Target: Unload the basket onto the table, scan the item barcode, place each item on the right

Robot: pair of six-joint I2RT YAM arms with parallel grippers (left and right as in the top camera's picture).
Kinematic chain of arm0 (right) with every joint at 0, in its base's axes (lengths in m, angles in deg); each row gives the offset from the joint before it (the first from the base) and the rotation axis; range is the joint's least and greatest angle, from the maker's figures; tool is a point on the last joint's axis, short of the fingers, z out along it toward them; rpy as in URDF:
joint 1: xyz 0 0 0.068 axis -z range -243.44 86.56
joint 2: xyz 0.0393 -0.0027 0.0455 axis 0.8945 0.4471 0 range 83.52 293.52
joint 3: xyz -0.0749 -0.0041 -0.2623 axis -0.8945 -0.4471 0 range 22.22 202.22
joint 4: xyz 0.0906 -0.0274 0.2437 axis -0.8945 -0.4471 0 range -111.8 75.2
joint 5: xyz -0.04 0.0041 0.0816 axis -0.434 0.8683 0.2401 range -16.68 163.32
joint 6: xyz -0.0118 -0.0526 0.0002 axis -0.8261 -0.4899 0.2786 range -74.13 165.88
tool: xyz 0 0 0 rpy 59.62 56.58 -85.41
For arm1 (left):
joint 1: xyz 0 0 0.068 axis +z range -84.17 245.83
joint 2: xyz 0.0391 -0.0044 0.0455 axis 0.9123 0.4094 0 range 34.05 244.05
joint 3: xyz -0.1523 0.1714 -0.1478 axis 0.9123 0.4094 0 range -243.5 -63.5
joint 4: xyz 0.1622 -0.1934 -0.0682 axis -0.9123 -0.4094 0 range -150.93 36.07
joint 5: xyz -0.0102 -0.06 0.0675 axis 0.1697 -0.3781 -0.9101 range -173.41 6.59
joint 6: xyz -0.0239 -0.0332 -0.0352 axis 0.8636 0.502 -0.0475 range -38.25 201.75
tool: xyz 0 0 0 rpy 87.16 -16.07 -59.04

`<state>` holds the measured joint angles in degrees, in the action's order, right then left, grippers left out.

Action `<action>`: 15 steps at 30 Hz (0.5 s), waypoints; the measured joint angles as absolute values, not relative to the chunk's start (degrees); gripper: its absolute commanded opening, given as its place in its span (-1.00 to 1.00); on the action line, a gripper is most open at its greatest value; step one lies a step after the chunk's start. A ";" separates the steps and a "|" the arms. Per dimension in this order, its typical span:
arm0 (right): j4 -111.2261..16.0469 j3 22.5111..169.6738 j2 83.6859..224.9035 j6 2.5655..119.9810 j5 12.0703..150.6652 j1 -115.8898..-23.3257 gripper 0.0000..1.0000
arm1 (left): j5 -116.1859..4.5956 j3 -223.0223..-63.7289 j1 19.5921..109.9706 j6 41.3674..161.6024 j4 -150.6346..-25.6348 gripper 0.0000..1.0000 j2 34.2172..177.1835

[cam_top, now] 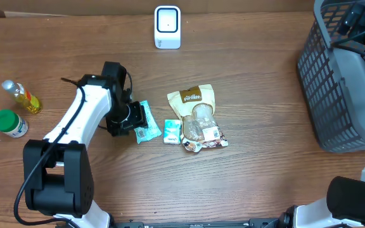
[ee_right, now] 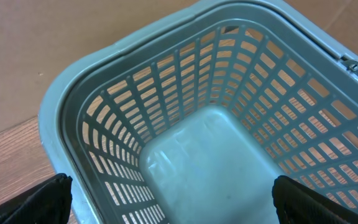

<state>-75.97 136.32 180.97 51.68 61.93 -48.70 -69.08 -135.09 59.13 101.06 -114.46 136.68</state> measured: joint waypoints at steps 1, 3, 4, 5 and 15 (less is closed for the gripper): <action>-75.99 136.32 180.97 51.68 61.95 -48.70 1.00 | -69.11 -135.86 59.13 99.24 -114.85 0.05 136.68; -75.95 136.32 180.97 51.68 61.93 -48.70 1.00 | -69.13 -136.99 59.07 95.68 -114.81 -0.28 136.68; -75.99 136.32 180.97 51.66 61.93 -48.70 1.00 | -69.08 -137.30 58.98 93.56 -114.13 -0.37 136.68; -75.97 136.32 180.97 51.66 61.93 -48.70 1.00 | -69.11 -137.41 58.74 91.57 -113.00 -0.38 136.68; -75.97 136.32 180.97 51.66 61.93 -48.70 1.00 | -75.55 -137.43 53.16 77.58 -108.87 -0.50 136.68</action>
<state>-75.97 136.32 180.97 51.66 61.93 -48.70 -75.55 -137.43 53.16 77.58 -108.87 136.68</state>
